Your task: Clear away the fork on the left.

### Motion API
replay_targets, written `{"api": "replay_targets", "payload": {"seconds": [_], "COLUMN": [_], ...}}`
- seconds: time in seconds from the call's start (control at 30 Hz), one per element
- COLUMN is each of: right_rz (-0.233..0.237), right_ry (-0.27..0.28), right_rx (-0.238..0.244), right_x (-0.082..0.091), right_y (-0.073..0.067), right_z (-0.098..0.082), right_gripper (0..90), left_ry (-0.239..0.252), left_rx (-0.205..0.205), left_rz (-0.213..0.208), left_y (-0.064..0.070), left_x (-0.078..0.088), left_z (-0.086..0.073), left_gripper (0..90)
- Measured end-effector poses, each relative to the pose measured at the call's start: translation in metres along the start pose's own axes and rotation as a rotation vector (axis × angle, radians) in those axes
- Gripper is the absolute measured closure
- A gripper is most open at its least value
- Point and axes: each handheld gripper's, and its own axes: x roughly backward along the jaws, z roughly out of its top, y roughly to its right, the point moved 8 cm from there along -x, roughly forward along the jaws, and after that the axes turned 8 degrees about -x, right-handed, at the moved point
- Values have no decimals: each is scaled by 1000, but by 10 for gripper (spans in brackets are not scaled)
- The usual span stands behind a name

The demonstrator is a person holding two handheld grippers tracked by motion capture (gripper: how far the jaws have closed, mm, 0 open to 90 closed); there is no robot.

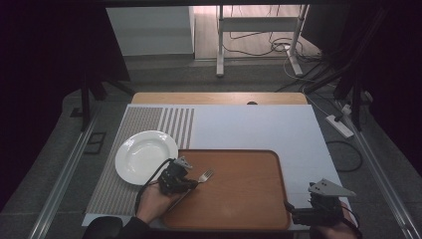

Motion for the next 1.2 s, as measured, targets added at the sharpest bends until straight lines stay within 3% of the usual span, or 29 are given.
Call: {"api": "replay_targets", "payload": {"seconds": [0.13,0.27,0.57,1.2], "right_rz": [-1,1,4,6], "right_ry": [3,3,4,2], "right_rx": [0,1,0,-4], "right_x": [0,0,0,0], "right_y": [0,0,0,0], "right_z": [0,0,0,0], "right_gripper": [0,0,0,0], "left_ry": [-55,-59,-54,-58], "left_rx": [3,17,83,180], "left_rz": [38,62,71,111], "left_y": [-5,-10,-23,-49], "left_x": [-11,-8,-1,13], "left_z": [-5,-8,-17,-32], "left_gripper": [891,891,891,868]}}
